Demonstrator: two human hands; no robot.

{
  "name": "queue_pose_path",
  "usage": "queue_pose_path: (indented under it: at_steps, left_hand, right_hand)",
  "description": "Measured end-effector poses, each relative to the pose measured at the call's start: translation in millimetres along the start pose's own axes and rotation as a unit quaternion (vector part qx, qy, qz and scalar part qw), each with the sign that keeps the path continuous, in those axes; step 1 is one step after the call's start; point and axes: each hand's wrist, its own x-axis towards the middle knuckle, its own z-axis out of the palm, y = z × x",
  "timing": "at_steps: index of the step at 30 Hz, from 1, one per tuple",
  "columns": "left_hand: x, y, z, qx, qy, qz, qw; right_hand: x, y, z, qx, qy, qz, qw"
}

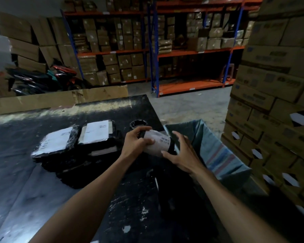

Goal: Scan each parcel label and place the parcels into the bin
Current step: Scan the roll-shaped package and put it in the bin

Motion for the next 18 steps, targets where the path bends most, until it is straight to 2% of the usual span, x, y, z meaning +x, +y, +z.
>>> queue_pose_path:
  at_steps: [6,9,10,12,15,18]
  left_hand:
    - [56,5,68,0.027,-0.166,0.003,0.986]
    - [91,0,99,0.134,-0.234,0.013,0.963]
    - [103,-3,110,0.218,-0.227,0.041,0.948]
    - [125,-13,131,0.362,-0.162,0.096,0.913]
    - [149,-43,160,0.428,-0.088,0.098,0.894]
    - [163,-89,182,0.513,-0.109,0.059,0.849]
  right_hand:
    - [42,46,-47,-0.038,-0.06,0.014,0.997]
    - [66,81,-64,-0.063,-0.054,0.037,0.996]
    - [75,92,-69,-0.072,-0.051,0.052,0.995]
    - [98,119,-74,-0.081,-0.043,0.093,0.991]
    - [128,164,-66,-0.087,-0.036,0.154,0.984]
    - [155,209,-46,-0.123,-0.027,0.228,0.965]
